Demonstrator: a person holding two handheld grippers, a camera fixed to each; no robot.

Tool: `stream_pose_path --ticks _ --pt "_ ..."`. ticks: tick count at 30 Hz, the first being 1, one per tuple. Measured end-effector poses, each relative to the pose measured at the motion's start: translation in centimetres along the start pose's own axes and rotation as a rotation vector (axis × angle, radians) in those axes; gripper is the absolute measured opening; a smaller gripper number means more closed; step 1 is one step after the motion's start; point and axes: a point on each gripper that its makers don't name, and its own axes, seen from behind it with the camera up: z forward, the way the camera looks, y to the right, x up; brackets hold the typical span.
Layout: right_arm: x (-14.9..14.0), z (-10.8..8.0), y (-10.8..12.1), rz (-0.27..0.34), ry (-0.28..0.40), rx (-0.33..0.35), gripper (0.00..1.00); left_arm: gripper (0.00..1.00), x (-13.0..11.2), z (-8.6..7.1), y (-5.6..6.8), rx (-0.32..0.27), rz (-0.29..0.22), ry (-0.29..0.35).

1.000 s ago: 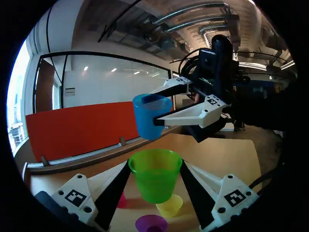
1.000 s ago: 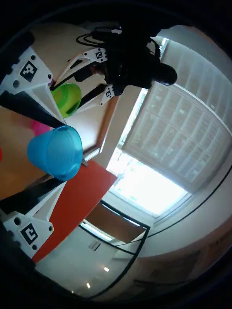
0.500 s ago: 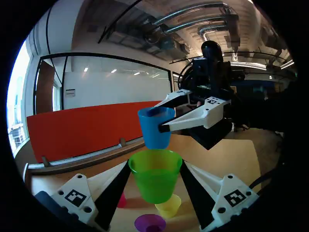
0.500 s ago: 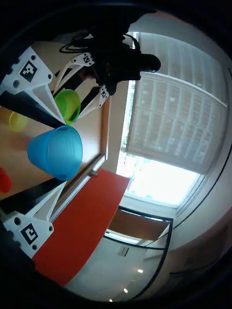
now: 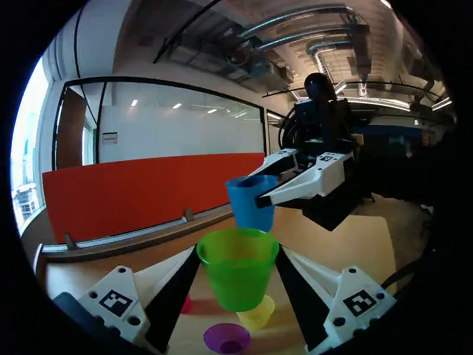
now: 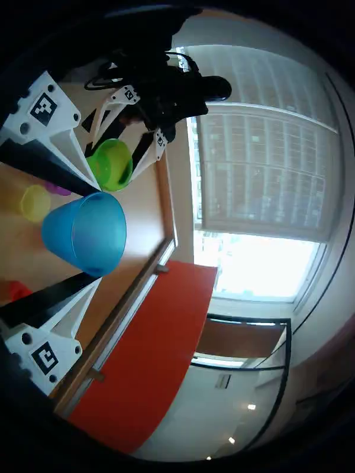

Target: Pour water

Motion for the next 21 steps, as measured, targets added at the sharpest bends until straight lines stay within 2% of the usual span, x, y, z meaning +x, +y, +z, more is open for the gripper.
stream_pose_path --ticks 6,21 --pt "-1.8 -0.4 -0.1 -0.009 -0.047 -0.009 0.91 0.88 -0.5 -0.2 0.1 0.003 0.0 -0.021" --pt "-5.8 -1.4 -0.4 0.011 -0.104 0.002 0.92 0.88 -2.6 -0.3 2.1 -0.034 0.021 -0.094"
